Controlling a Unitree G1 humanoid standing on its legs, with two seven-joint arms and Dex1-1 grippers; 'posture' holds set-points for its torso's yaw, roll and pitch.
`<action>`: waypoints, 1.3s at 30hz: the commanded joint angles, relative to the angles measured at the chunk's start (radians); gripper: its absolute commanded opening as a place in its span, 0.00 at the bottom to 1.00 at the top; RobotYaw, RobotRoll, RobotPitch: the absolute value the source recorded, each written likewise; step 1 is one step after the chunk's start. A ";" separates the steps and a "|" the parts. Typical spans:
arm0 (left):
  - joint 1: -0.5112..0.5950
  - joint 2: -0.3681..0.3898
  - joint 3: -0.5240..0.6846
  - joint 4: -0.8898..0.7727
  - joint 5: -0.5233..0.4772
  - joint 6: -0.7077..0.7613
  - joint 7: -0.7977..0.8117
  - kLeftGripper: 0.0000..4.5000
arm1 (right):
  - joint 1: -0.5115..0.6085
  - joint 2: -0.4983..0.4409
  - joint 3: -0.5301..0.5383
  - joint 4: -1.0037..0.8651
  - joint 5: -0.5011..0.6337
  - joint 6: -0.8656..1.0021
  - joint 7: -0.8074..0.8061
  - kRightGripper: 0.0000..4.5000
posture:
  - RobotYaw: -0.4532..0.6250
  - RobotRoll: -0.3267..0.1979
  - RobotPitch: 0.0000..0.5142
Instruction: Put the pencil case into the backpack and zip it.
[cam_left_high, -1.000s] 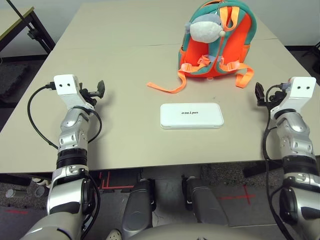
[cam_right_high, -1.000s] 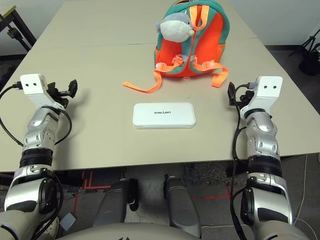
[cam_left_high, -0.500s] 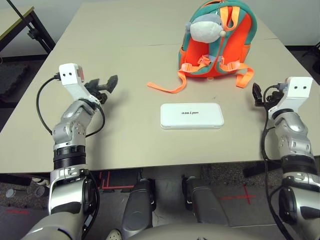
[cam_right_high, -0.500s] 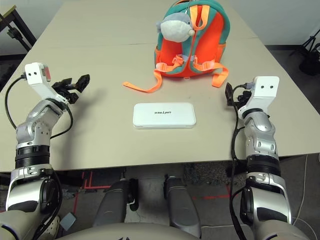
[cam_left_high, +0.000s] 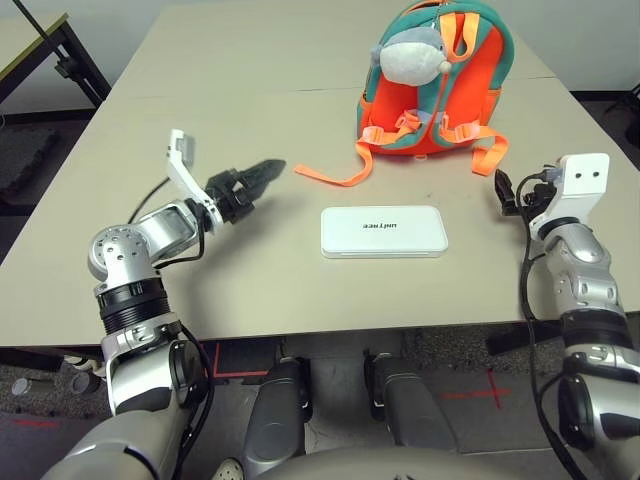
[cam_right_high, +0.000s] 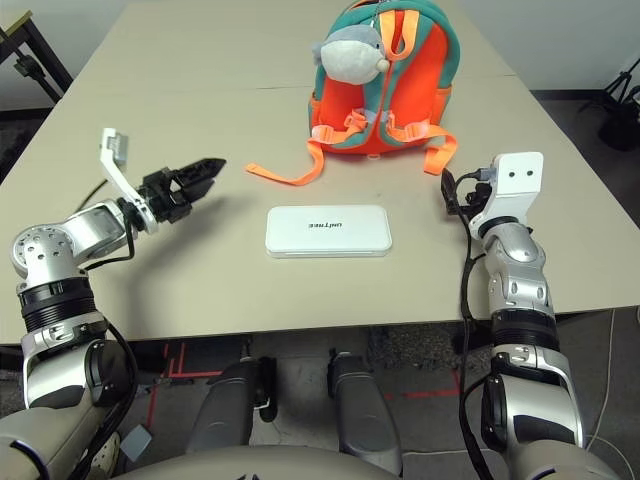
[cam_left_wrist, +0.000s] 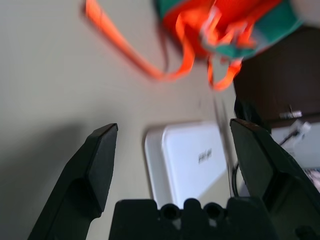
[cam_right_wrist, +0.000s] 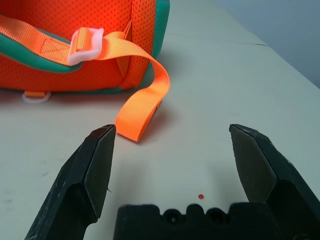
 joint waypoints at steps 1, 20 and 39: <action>-0.019 -0.008 0.024 0.048 -0.010 0.060 0.015 1.00 | 0.029 -0.002 0.007 -0.025 -0.008 0.013 0.000 1.00 | 0.34 0.62 0.26; -0.108 -0.029 -0.056 0.273 0.094 0.107 -0.102 1.00 | 0.058 0.012 0.018 -0.063 -0.008 0.038 -0.005 1.00 | 0.31 0.62 0.27; -0.109 -0.037 -0.092 0.331 0.202 0.045 -0.176 1.00 | 0.128 -0.111 0.131 -0.222 -0.053 0.213 0.164 0.46 | 0.31 0.62 0.27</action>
